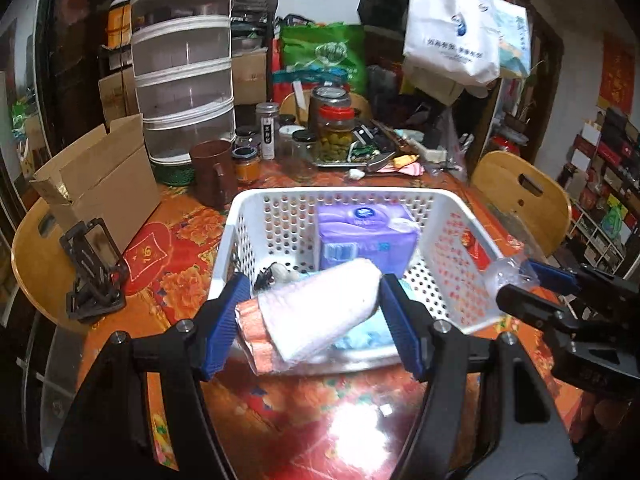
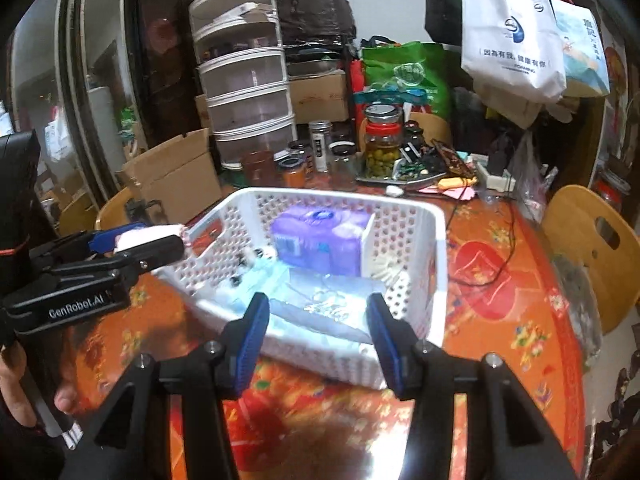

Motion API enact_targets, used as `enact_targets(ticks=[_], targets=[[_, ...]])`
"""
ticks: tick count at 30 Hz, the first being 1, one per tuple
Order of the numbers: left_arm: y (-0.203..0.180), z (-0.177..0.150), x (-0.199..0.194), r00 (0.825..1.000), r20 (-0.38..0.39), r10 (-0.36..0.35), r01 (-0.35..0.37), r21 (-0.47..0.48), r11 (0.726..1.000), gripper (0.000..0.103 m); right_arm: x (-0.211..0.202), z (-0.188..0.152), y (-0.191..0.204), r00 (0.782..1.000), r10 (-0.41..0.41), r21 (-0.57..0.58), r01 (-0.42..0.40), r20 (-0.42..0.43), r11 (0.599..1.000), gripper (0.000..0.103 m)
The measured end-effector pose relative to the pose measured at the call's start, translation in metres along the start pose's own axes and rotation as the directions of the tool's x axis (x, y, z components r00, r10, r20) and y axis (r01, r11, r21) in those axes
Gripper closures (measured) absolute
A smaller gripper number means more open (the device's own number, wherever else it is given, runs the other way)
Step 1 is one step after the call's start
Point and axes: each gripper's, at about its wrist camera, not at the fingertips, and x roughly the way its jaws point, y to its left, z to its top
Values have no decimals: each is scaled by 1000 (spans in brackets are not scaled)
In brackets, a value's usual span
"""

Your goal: Organize soft objects

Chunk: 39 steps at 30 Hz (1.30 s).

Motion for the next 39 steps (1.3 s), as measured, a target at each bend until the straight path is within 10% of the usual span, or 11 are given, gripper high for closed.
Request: enact_targets(ticks=[19,25,39], targets=[[1,10,107,991,-130,38,-41,-19,999,34,97,21,-35,988,-47,21,51,-144,998,51],[0,8,94,994,-81,73,-72,17,997,5,87,21,-39,995,-30,30,33,-95,999,9],[3,-42,12,993,0,118,-118,34,992,0,16,-5,-37,1000,13,86,-12,-3,996,1]])
